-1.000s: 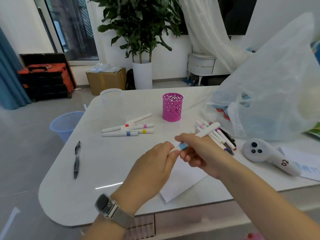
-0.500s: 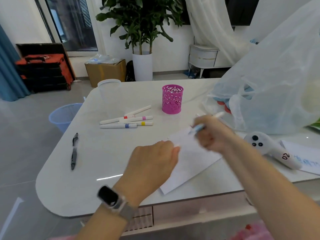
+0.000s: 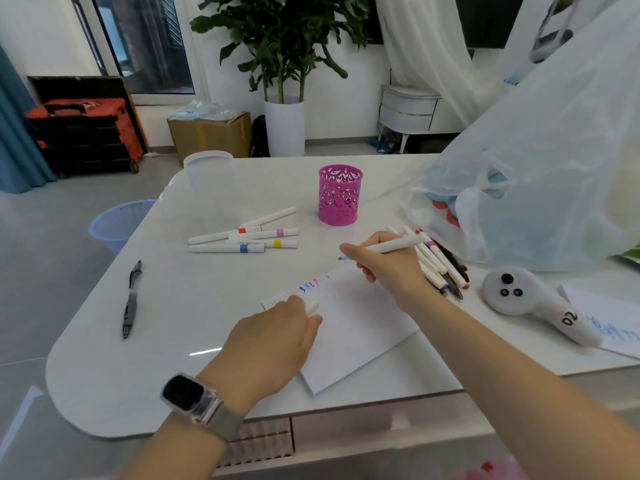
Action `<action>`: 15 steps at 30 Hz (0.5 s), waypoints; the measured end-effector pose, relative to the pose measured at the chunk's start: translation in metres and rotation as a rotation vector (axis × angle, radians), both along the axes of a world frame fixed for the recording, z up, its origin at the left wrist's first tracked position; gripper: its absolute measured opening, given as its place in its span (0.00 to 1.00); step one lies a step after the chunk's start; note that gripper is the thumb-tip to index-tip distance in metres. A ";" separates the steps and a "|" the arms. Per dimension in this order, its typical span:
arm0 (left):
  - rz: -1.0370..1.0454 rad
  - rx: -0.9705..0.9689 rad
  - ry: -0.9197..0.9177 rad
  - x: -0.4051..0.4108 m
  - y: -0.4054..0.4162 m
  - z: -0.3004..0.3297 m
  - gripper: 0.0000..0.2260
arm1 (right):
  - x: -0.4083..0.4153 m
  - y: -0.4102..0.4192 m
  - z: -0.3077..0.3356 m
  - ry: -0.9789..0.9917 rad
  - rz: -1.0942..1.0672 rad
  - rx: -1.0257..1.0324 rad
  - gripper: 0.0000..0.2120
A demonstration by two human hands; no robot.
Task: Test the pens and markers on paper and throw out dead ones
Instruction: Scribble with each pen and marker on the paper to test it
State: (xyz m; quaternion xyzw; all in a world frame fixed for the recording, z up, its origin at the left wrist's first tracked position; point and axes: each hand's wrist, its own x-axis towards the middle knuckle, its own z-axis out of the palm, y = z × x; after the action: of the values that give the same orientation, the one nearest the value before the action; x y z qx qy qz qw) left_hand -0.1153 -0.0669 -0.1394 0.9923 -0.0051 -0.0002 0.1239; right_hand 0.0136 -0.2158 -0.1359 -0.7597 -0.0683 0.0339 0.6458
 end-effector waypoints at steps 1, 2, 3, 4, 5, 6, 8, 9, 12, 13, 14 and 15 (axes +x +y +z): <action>-0.001 0.058 0.023 0.000 -0.001 -0.004 0.13 | 0.002 0.003 -0.004 -0.028 -0.043 -0.010 0.17; -0.002 0.097 0.045 0.000 -0.001 -0.007 0.12 | 0.005 0.007 -0.007 -0.051 -0.090 -0.024 0.19; 0.003 0.110 0.065 0.000 -0.001 -0.009 0.12 | 0.008 0.011 -0.009 -0.074 -0.125 -0.040 0.20; 0.013 0.104 0.084 0.001 -0.002 -0.009 0.12 | 0.010 0.015 -0.012 -0.098 -0.142 -0.053 0.20; 0.026 0.092 0.101 0.001 -0.002 -0.008 0.12 | 0.012 0.018 -0.015 -0.125 -0.147 -0.059 0.19; 0.037 0.079 0.114 0.003 -0.002 -0.007 0.12 | 0.013 0.020 -0.018 -0.150 -0.146 -0.065 0.19; 0.052 0.052 0.125 0.004 -0.002 -0.006 0.12 | 0.016 0.022 -0.025 -0.178 -0.140 -0.091 0.18; 0.059 0.044 0.130 0.004 -0.003 -0.006 0.12 | 0.018 0.022 -0.028 -0.181 -0.136 -0.102 0.18; 0.079 0.025 0.157 0.005 -0.004 -0.005 0.13 | 0.021 0.023 -0.034 -0.185 -0.122 -0.146 0.17; 0.084 0.023 0.169 0.005 -0.004 -0.005 0.13 | 0.022 0.023 -0.035 -0.190 -0.116 -0.153 0.18; 0.087 0.022 0.176 0.006 -0.004 -0.004 0.13 | 0.023 0.024 -0.036 -0.194 -0.112 -0.159 0.18; 0.087 0.026 0.178 0.005 -0.005 -0.004 0.13 | 0.024 0.024 -0.037 -0.198 -0.106 -0.167 0.18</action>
State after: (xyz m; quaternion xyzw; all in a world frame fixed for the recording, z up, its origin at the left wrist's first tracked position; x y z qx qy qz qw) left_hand -0.1099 -0.0716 -0.1435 0.9891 0.0490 -0.0831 0.1108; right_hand 0.0373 -0.1918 -0.1726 -0.8131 -0.0883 -0.0699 0.5712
